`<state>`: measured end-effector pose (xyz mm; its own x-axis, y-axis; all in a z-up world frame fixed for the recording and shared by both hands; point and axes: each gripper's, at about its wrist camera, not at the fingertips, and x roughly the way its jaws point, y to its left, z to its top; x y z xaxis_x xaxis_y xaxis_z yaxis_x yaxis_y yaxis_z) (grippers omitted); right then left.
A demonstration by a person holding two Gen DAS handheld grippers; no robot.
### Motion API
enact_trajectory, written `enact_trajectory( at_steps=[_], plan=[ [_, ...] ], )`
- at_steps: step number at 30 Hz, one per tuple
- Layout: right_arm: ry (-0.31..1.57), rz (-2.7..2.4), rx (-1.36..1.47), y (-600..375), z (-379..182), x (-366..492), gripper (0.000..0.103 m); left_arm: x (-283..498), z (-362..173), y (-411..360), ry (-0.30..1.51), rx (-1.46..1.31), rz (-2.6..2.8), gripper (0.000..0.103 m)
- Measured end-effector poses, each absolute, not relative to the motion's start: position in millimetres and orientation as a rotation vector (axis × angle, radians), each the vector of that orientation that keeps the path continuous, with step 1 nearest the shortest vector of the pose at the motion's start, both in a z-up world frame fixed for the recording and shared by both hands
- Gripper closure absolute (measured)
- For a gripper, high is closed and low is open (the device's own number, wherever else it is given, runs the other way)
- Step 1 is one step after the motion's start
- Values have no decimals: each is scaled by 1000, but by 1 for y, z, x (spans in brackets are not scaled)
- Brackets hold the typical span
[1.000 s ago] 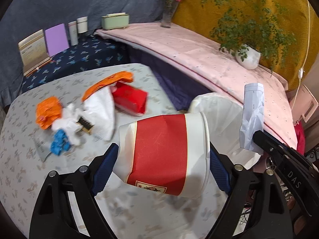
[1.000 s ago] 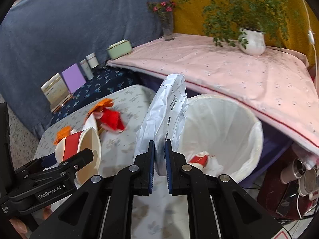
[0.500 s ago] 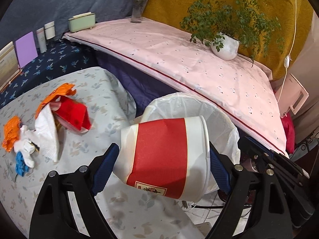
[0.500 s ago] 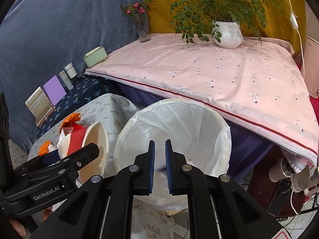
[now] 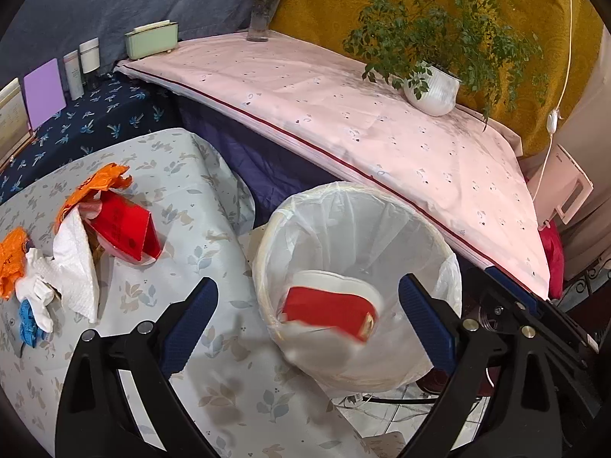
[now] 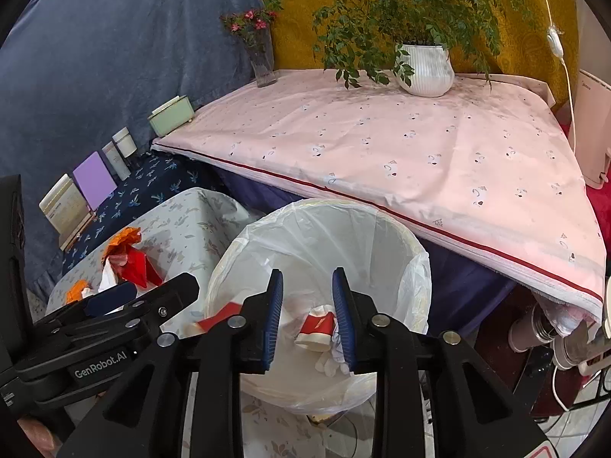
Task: Collect trash
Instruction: 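Carry receipt and cup over the trash bin and open both tools, then return to the table and grasp an orange plastic bag with each tool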
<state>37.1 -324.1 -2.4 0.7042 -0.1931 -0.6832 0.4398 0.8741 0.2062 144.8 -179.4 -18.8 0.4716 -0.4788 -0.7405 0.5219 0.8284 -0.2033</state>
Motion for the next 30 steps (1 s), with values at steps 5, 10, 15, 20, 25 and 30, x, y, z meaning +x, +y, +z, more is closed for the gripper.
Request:
enact_trajectory(
  at_steps=[5,10,15,20,25,30],
  plan=[
    [698,-361,363,-318,2,36,60,145,-16,-167,883,43,-587,12],
    [689,-349,331,-304,9,38,54,146,-12,-149,871,31,-551,12],
    [683,-322,308,-285,16,42,51,148,-9,-122,862,11,-500,12],
    [685,-283,290,-263,19,50,50,153,-9,-87,853,-16,-439,12],
    [688,-239,266,-236,22,61,50,160,-10,-46,850,-47,-371,11],
    [699,-181,259,-208,22,77,50,168,-13,-4,855,-80,-302,10]
  ],
)
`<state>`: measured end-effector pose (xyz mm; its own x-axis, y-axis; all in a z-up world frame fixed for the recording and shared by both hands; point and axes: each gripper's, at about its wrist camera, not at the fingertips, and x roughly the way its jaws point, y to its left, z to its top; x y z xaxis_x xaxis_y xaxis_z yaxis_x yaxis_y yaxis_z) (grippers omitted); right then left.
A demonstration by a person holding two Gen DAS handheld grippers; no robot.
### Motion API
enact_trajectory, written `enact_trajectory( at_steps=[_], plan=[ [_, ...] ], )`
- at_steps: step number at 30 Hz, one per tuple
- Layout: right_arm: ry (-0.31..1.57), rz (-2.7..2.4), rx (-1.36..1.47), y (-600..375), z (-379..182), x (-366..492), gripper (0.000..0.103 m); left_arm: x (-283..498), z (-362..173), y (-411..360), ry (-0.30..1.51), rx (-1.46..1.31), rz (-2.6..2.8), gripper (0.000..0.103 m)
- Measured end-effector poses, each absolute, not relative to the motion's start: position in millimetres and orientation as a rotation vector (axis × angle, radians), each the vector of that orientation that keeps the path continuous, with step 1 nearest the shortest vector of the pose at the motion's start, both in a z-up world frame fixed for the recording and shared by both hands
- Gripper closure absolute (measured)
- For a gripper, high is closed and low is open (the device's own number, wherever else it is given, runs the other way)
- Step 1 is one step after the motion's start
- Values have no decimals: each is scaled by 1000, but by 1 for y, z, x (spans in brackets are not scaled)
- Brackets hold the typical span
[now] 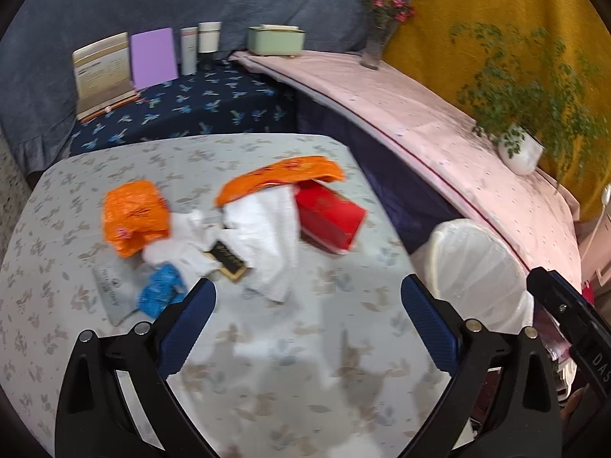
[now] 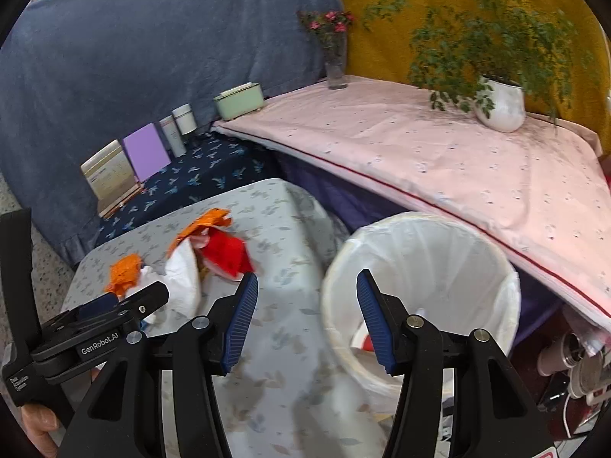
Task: Collect trash
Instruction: 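Return to the table and grasp an orange plastic bag with each tool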
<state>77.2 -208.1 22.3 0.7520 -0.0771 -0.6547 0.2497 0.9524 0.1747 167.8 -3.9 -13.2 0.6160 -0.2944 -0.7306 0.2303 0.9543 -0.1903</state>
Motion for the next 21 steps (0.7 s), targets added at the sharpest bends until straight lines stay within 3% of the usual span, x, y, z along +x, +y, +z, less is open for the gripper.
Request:
enact_trajectory(
  at_steps=[21],
  plan=[
    [767,-6,314,-123,-6,197,50,246,-55,157,968,-385,-91,10]
  ],
)
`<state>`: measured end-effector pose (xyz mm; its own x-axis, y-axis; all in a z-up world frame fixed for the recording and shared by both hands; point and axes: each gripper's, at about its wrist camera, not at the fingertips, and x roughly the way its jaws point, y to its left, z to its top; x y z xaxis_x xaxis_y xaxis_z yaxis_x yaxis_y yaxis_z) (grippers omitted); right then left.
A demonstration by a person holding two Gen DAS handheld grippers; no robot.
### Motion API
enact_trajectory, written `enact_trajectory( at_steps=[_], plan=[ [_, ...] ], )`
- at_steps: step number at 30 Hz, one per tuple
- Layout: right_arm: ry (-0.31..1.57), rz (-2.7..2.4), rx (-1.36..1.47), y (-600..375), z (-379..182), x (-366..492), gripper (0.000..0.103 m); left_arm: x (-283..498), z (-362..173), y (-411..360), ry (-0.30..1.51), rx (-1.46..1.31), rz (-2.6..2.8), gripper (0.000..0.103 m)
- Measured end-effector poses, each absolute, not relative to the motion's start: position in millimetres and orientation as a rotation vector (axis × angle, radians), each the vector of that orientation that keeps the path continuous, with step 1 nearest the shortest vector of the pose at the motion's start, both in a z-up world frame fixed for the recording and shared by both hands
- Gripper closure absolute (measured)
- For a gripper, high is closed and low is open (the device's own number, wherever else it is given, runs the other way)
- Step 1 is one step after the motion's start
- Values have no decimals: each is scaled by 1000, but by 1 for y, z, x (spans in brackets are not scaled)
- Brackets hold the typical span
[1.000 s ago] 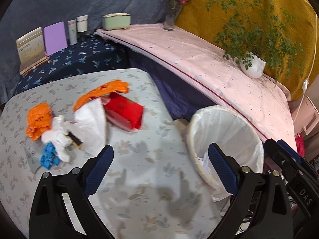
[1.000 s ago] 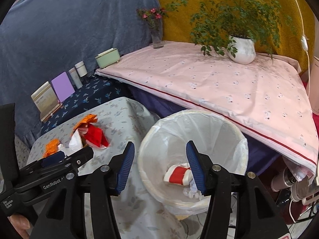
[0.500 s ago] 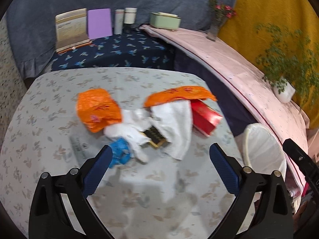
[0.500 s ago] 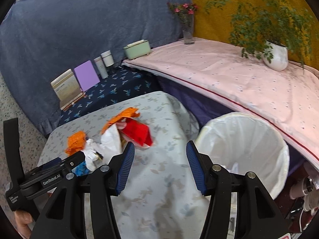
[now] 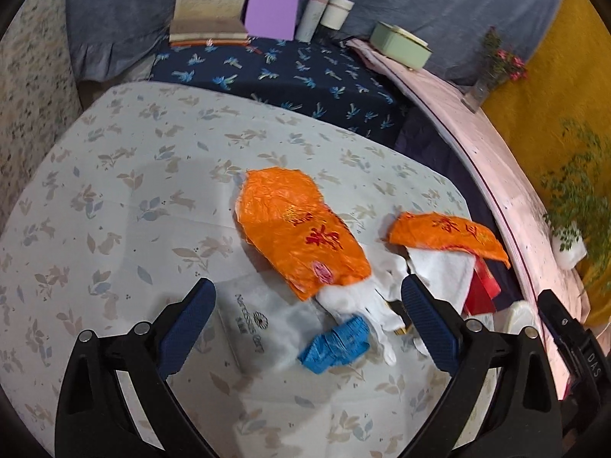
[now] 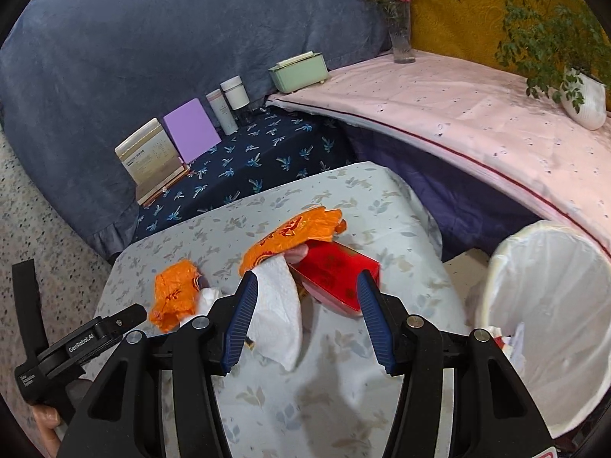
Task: Collect trash
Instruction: 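Return to the table and grasp an orange plastic bag with each tool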
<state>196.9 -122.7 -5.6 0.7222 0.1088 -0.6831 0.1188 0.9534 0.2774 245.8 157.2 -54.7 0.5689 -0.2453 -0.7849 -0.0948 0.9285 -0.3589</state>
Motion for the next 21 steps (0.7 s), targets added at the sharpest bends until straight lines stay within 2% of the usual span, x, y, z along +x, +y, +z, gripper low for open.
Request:
enact_trajectory(
  at_steps=[5,7,10,17,18,20,21],
  plan=[
    [788,-8,344,-121,-20,225,50,269,-74,164,1032,-480,-117,10],
    [795,-11,362,-122,-26,235,50,276,-78,164,1044,-494,-120,14],
    [803,-13,388,-125,-32,246,50,283,-80,161,1050,-500,-140,26],
    [828,5,448,-128,-48,267,50,291,-78,152,1053,-451,-169,65],
    [831,8,456,-128,-50,270,50,292,-78,151,1054,-446,-171,66],
    [832,15,470,-128,-53,274,54,292,-77,150,1047,-441,-173,71],
    [834,19,476,-127,-55,276,61,292,-76,149,1043,-433,-173,74]
  ],
)
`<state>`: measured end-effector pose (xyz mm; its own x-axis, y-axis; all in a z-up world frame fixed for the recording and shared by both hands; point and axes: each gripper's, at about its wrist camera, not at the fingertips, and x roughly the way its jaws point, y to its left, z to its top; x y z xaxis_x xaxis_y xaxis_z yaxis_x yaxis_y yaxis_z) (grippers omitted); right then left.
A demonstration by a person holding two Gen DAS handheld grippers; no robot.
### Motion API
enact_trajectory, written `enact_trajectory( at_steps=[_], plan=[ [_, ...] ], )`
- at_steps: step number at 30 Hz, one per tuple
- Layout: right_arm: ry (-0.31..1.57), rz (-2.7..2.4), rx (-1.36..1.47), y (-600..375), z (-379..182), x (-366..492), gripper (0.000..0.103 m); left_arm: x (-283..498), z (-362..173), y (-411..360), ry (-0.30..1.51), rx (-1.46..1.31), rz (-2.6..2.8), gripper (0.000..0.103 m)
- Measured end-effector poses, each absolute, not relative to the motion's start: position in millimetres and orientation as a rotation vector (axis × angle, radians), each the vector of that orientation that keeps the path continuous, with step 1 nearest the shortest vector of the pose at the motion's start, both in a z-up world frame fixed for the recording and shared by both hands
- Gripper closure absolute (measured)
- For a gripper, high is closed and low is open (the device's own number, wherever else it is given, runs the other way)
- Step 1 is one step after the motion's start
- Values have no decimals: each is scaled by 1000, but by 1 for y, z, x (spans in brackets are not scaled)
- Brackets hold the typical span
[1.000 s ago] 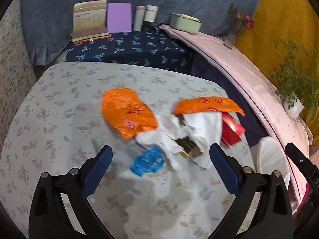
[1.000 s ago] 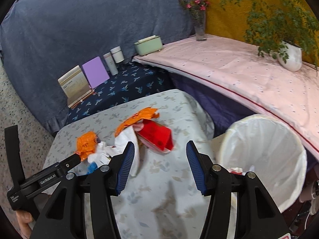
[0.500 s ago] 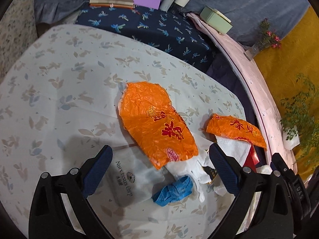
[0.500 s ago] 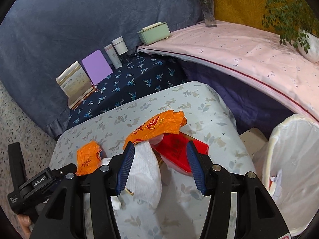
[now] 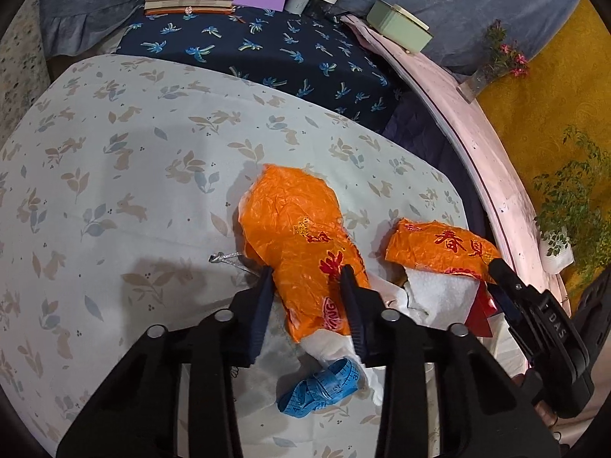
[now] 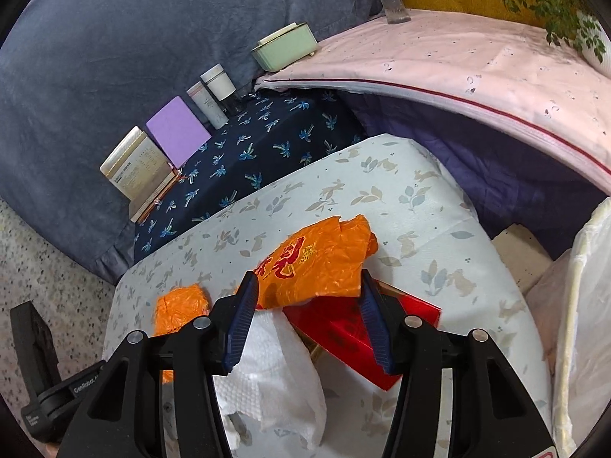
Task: Collect trash
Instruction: 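Return to the table and grasp an orange plastic bag with each tool, then carry both orange plastic bags over the trash bin and open both tools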
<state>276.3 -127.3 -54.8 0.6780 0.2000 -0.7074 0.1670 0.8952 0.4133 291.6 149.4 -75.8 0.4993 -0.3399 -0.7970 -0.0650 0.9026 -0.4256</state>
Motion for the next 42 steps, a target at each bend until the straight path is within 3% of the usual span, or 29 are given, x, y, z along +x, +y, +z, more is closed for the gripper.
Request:
enact_trajectory(
  at_steps=[1,3,7,26,42],
  plan=[
    [837,26,481,-127,-56,279,66,292,-75,148,1039,-424,-176,76],
    [845,44,487,-124,-58,282,87,291,-71,147,1028,-409,-177,78],
    [819,76,488,-120,-51,281,98,286,-59,144,989,-384,-179,80],
    [577,51,358,-151,64,206,99,240,27,62,858,-301,-328,80],
    [532,-161,354,-266,76,100,99,174,48,-83,854,-154,-543,80]
  ],
)
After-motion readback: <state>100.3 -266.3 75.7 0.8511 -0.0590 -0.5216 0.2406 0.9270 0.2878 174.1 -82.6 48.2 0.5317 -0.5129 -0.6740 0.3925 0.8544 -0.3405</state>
